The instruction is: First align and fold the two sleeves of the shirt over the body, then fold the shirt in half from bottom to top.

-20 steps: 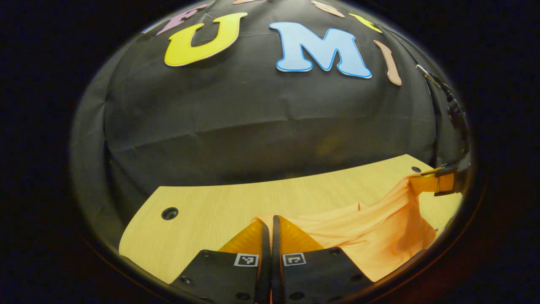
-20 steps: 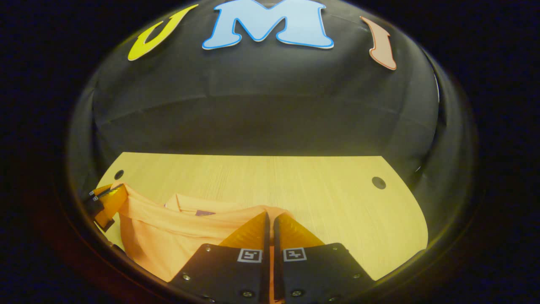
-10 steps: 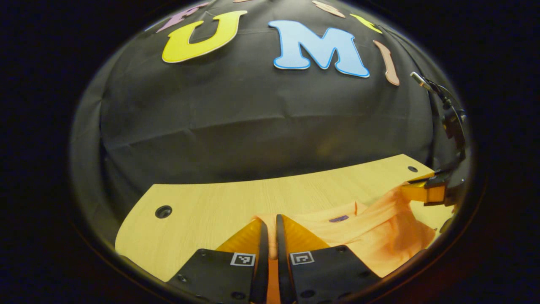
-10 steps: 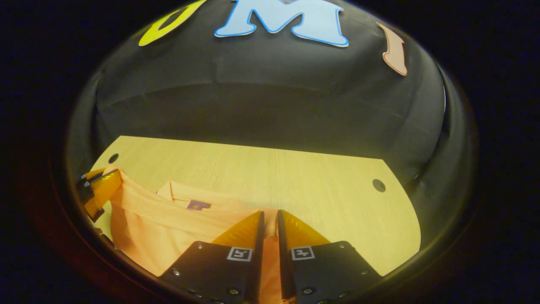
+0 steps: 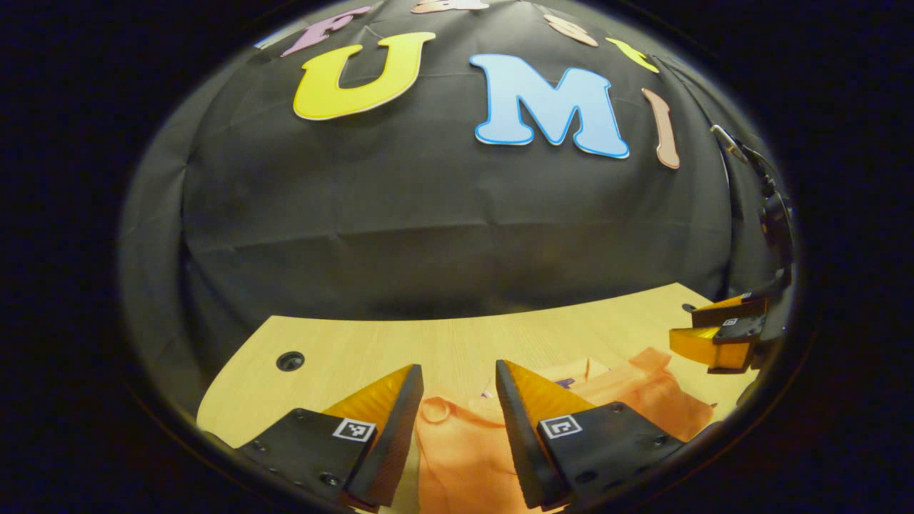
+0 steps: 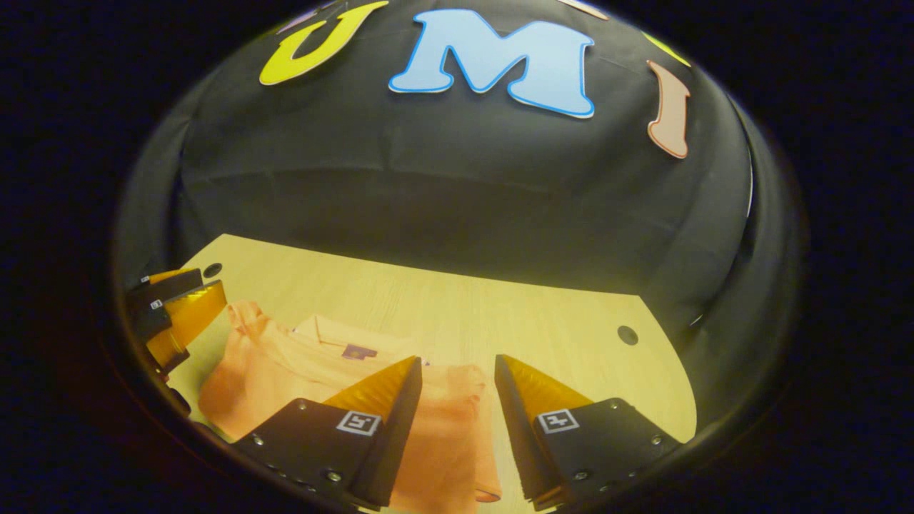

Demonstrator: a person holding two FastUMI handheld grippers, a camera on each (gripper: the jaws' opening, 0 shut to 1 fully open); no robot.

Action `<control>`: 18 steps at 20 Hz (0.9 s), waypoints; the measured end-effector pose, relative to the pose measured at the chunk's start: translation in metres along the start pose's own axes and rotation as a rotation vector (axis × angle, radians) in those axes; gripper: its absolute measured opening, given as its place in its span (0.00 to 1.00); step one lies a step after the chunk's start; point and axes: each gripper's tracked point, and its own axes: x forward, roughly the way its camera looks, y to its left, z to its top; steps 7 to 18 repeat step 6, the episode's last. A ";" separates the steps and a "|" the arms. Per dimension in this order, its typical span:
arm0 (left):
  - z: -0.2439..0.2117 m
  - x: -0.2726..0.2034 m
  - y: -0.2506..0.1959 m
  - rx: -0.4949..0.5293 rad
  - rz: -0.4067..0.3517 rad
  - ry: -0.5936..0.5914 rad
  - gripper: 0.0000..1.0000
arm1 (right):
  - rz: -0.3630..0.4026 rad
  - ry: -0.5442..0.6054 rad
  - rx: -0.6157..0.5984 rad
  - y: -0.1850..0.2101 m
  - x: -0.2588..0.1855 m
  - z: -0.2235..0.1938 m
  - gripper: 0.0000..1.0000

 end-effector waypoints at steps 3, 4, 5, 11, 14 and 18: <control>0.005 -0.015 0.005 -0.011 0.014 -0.010 0.81 | 0.008 -0.022 -0.005 0.005 -0.016 0.006 0.84; 0.007 -0.020 0.006 -0.015 0.017 -0.015 0.82 | 0.008 -0.033 -0.007 0.007 -0.022 0.009 0.86; 0.009 -0.027 0.007 -0.018 0.018 -0.021 0.84 | 0.008 -0.045 -0.009 0.008 -0.028 0.012 0.86; 0.013 -0.033 0.010 -0.017 0.025 -0.029 0.86 | 0.010 -0.054 -0.010 0.011 -0.035 0.014 0.87; 0.013 -0.033 0.010 -0.017 0.025 -0.029 0.86 | 0.010 -0.054 -0.010 0.011 -0.035 0.014 0.87; 0.013 -0.033 0.010 -0.017 0.025 -0.029 0.86 | 0.010 -0.054 -0.010 0.011 -0.035 0.014 0.87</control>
